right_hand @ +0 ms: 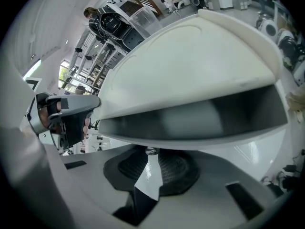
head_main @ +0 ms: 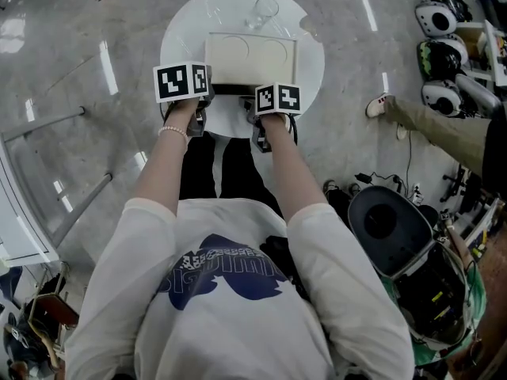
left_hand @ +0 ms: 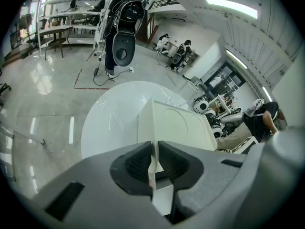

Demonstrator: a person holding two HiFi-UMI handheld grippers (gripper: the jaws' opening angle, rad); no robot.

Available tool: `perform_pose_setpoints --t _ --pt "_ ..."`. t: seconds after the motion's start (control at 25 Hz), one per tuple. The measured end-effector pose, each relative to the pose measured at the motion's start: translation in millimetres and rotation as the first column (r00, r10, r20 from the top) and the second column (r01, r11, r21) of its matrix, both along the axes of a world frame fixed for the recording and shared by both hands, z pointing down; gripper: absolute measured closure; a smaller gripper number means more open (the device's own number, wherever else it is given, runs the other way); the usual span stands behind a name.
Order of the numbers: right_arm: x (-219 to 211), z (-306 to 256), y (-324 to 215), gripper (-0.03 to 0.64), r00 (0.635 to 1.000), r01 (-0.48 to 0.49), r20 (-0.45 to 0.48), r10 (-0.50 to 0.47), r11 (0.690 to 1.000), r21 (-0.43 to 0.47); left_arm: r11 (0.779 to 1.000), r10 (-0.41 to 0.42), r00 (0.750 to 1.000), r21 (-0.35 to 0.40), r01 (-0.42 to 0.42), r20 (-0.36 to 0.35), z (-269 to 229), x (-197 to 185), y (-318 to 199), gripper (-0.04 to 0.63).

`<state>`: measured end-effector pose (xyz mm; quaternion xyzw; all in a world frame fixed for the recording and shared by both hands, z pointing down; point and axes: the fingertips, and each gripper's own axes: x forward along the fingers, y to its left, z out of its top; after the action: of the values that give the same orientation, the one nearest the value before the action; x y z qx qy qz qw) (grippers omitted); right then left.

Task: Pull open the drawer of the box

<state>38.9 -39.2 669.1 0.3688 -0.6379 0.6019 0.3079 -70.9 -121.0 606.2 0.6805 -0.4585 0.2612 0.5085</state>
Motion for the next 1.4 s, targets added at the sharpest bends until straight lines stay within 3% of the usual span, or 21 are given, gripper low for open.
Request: perform_pose_setpoints --t 1.4 --pt "0 -2 24 0.557 0.999 -0.019 0.027 0.019 1.0 -0.007 1.0 -0.001 1.0 -0.018 0.001 -0.002 1 1 0 0.54"
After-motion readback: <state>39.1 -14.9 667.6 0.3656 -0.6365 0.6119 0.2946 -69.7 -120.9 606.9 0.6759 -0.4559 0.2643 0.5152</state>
